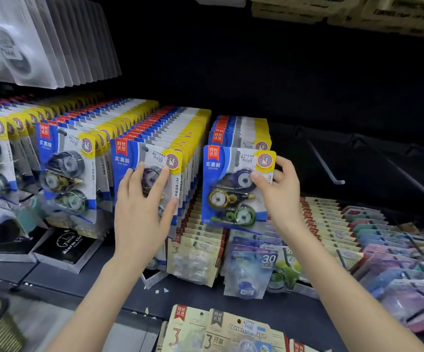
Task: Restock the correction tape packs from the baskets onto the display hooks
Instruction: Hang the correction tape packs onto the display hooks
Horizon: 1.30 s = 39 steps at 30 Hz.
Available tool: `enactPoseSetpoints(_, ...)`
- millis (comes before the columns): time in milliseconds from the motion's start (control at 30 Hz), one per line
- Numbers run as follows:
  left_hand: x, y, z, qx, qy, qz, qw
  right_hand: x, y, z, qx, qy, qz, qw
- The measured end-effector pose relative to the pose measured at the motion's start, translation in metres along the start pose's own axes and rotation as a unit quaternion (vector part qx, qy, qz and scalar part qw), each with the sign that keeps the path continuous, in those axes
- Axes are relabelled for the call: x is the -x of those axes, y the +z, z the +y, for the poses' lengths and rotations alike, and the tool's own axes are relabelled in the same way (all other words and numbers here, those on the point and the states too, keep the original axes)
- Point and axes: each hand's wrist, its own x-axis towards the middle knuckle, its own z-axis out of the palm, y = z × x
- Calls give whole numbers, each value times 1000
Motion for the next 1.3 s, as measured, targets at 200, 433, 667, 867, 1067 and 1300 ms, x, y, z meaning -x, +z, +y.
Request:
enactPoseSetpoints(200,-1,0,0,-10,10,11,1000,-33,20,22,8,-1,35,999)
enactPoseSetpoints(433,-2,3,-3,-21,30,25,999,-38,22,27,53,-8,55,997)
enactPoseSetpoints(667,6,1,-12,-7,60,70,996,10,-22,32,181,17,53,982)
enactPoseSetpoints(867,48,-5,-11,1,66,62,996,96,-95,58,279,61,-63,956)
enactPoseSetpoints(1067,147,-18,6,53,78,-250,964,208,-164,95,348,168,-235,892)
enactPoseSetpoints(1300,237,-62,18,316,-146,-539,767,301,-184,97,217,258,-406,850)
